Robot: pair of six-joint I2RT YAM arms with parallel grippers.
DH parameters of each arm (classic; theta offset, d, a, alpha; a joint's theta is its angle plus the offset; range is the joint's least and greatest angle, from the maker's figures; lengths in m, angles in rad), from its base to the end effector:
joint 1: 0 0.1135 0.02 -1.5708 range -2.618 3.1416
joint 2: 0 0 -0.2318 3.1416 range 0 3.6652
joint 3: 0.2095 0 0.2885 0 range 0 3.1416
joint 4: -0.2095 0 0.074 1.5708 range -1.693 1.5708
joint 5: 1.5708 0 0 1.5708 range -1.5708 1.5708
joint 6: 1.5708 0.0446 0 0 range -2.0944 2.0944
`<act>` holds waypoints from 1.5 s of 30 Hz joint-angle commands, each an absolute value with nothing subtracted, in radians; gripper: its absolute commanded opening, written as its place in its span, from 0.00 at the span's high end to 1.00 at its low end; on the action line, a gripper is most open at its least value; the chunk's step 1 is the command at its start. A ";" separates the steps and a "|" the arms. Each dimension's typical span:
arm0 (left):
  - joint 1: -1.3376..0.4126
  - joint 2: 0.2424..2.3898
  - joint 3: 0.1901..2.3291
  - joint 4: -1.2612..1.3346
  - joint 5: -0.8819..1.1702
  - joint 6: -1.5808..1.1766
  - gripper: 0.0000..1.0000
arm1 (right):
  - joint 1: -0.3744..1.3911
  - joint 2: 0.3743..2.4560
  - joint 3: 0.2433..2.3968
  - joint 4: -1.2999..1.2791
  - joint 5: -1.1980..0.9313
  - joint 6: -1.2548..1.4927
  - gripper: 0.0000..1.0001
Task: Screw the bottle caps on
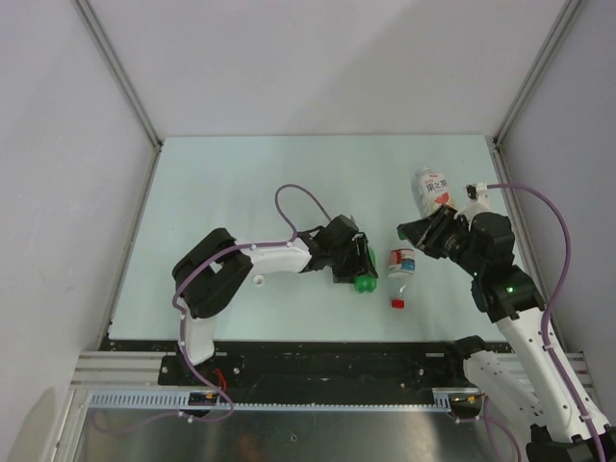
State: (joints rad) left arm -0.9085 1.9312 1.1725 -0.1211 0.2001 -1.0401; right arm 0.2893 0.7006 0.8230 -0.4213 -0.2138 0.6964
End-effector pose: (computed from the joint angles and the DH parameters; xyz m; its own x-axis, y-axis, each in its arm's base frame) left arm 0.2530 -0.3389 0.0891 -0.9736 -0.1260 -0.1905 0.0219 0.7786 -0.6272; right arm 0.2158 0.0741 0.3223 -0.5200 0.4993 -0.6931 -0.1819 0.7280 0.6610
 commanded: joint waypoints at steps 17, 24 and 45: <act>-0.910 1.401 0.955 0.002 0.044 -0.114 1.00 | 0.285 0.724 0.963 -0.397 -0.512 0.327 0.73; -0.910 1.097 0.743 0.074 0.466 0.096 1.00 | 0.332 0.768 1.086 -0.487 -0.752 0.147 0.75; -0.910 1.022 0.728 0.022 0.806 0.159 1.00 | 0.672 0.911 1.197 -0.723 -0.721 -0.065 0.74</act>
State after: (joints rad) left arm -0.9070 1.0203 0.6983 -0.0414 0.7532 0.1242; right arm 0.6548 0.8921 1.1648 -0.6613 -0.7273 -0.0219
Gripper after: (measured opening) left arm 0.634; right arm 0.355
